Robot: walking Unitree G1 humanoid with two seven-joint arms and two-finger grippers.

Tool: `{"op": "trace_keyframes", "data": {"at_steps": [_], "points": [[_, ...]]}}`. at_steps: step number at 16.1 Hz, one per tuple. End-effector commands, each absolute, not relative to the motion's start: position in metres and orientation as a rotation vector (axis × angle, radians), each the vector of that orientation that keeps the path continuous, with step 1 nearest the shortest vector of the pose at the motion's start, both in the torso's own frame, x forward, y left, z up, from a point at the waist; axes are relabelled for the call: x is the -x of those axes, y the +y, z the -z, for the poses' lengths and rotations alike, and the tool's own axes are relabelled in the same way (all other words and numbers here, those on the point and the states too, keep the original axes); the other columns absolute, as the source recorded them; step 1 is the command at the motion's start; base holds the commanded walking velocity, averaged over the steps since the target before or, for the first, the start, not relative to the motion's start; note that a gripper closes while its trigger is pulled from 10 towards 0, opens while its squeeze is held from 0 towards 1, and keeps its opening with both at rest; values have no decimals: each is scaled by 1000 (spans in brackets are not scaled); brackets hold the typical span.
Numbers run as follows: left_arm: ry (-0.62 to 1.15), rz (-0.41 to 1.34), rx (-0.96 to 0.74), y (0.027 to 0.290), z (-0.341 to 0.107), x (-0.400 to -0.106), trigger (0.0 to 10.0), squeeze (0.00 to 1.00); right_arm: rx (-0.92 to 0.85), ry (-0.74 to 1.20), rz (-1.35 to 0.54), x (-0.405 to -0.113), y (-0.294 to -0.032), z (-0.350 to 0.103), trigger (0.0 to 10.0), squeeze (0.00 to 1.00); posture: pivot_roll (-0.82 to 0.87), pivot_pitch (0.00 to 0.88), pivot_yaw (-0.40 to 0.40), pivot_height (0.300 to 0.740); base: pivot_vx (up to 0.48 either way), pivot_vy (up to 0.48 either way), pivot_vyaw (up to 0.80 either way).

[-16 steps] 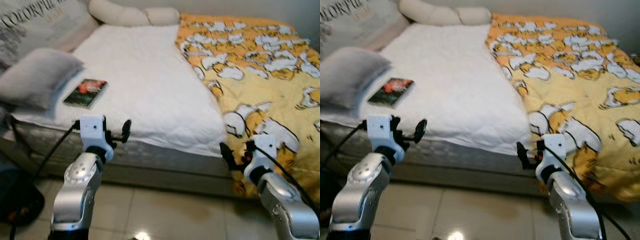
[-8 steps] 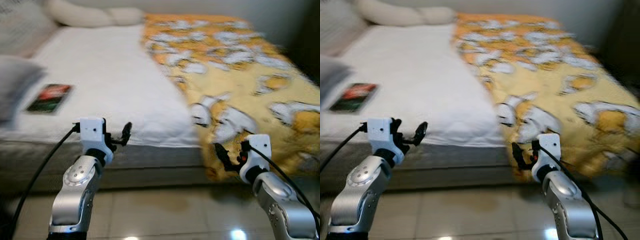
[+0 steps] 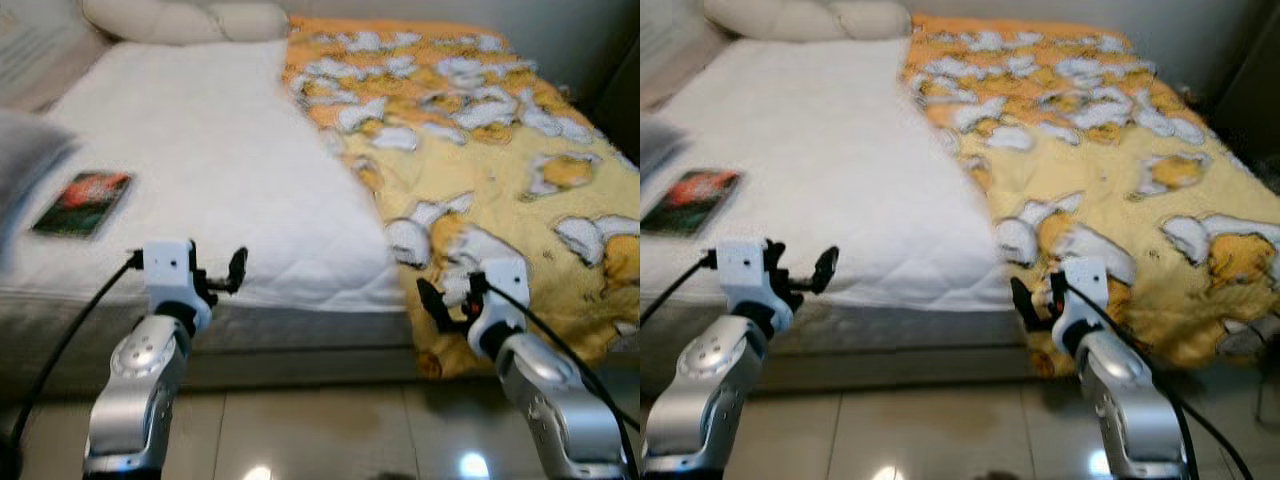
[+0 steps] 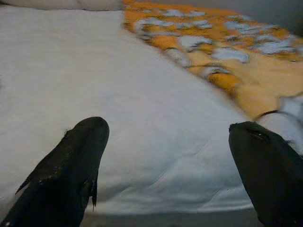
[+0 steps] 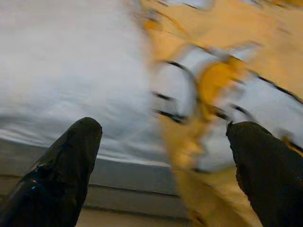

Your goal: Clean up the room

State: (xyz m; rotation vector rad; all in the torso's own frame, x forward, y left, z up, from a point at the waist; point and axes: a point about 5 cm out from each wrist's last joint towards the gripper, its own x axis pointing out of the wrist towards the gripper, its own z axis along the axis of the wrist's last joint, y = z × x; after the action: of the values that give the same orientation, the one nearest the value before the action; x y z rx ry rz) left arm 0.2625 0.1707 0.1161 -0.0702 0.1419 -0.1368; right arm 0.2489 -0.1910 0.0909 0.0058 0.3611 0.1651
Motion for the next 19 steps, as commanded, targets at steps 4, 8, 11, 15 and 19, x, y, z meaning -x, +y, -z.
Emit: {"op": "trace_keyframes", "data": {"at_steps": [4, 8, 11, 15, 19], "points": [[125, 163, 59, 167, -121, -263, 10000, 839, 7, 343, -155, -252, -194, -95, 10000, 1000, -4, 0, 12, 740, 346, 0, -213], [128, 172, 53, 166, -120, -262, 10000, 835, 9, 348, -162, -252, -193, -94, 10000, 1000, -2, 0, 14, 740, 342, 0, 0], [131, 176, 48, 166, -120, -261, 10000, 835, 14, 352, -150, -253, -194, -93, 10000, 1000, -1, 0, 16, 740, 342, 0, 0], [136, 187, 39, 166, -121, -260, 10000, 835, 26, 377, -98, -255, -200, -89, 10000, 1000, 0, 0, 23, 740, 344, 0, 0], [151, 237, 22, 164, -120, -259, 10000, 831, 4, 413, -57, -260, -206, -84, 10000, 1000, 3, 0, 26, 740, 335, 0, 0]]}}
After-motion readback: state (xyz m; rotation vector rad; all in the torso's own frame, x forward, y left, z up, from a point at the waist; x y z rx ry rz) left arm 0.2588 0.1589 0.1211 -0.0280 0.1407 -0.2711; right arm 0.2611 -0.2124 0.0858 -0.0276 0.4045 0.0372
